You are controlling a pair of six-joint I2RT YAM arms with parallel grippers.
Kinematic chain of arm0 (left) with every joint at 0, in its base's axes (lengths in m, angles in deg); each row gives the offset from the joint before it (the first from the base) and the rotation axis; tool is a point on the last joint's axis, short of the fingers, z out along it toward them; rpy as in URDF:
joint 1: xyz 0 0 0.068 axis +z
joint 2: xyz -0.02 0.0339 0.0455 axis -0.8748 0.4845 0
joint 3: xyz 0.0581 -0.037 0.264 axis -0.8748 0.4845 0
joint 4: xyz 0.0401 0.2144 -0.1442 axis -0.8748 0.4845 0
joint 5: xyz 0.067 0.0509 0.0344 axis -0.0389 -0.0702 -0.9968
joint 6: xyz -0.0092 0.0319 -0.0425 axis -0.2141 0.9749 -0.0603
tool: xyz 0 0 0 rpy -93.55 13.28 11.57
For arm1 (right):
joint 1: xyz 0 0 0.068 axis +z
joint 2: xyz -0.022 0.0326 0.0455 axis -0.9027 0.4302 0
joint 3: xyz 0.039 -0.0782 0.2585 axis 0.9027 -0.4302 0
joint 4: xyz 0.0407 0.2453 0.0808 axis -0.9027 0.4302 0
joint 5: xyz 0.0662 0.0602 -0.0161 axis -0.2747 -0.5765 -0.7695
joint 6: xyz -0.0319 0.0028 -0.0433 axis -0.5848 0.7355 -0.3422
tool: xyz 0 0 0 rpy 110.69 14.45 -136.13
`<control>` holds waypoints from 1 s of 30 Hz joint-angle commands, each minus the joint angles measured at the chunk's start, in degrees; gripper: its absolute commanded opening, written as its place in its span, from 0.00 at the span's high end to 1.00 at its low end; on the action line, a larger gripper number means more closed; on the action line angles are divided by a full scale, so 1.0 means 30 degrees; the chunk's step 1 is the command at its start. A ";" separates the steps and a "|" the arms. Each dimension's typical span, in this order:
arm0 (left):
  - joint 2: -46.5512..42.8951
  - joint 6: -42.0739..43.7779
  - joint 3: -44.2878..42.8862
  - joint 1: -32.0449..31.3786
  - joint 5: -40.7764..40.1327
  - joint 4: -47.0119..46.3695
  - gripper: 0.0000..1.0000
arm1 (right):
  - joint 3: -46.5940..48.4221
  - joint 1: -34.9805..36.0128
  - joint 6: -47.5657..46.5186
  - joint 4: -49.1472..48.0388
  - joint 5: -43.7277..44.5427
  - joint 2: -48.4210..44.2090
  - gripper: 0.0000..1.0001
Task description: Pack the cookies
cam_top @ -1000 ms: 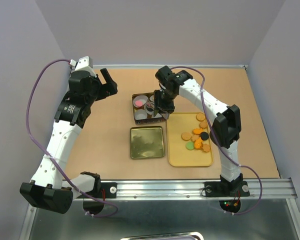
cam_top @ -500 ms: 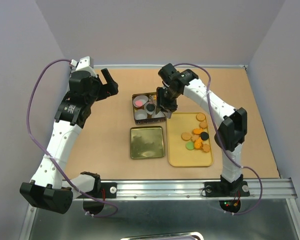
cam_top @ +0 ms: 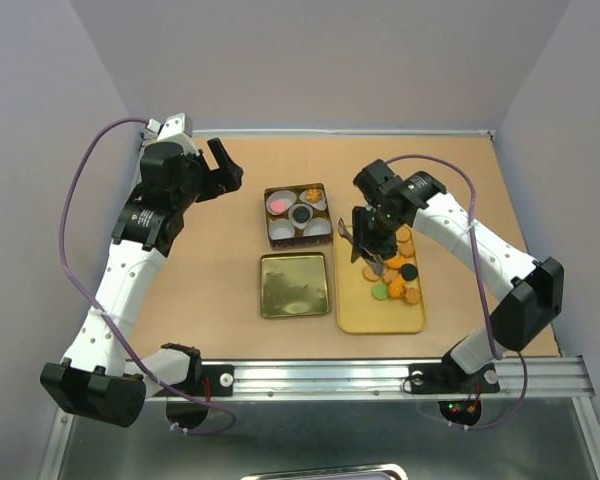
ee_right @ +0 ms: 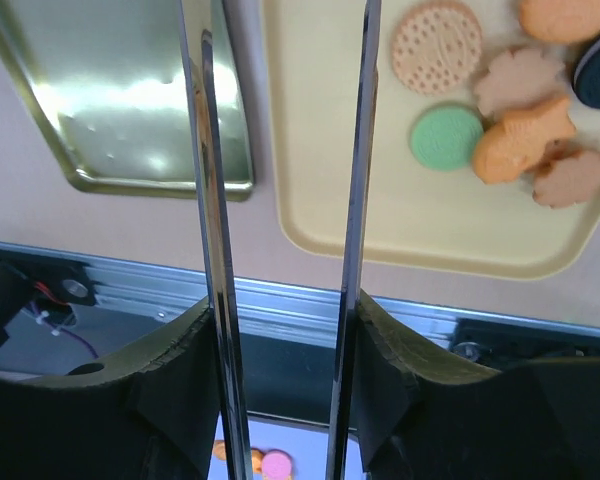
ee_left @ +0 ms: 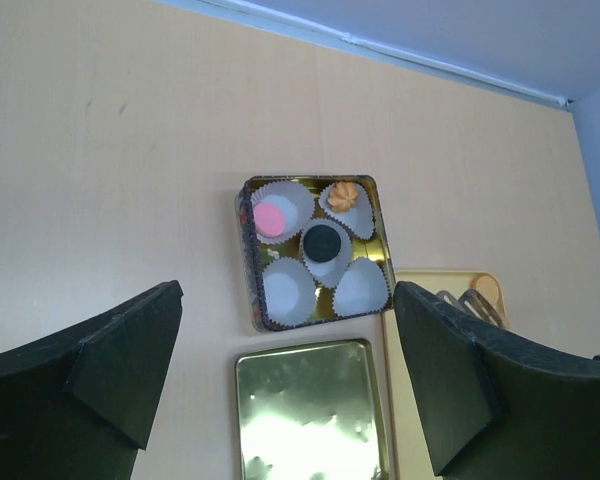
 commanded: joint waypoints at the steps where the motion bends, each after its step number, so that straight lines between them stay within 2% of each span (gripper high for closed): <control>1: 0.0044 -0.0101 0.0306 -0.0218 0.0858 -0.0857 0.01 | -0.2610 0.0097 0.0845 -0.0019 0.0671 -0.2169 0.48; 11: 0.0249 -0.0569 0.0686 -0.0453 0.1971 -0.1384 0.01 | -0.6274 0.0097 0.1696 0.0040 0.0231 -0.5042 0.46; 30: 0.0015 -0.0540 0.1126 -0.0599 0.2060 -0.1384 0.01 | -0.7273 0.0126 0.1315 -0.0342 0.0114 -0.3580 0.45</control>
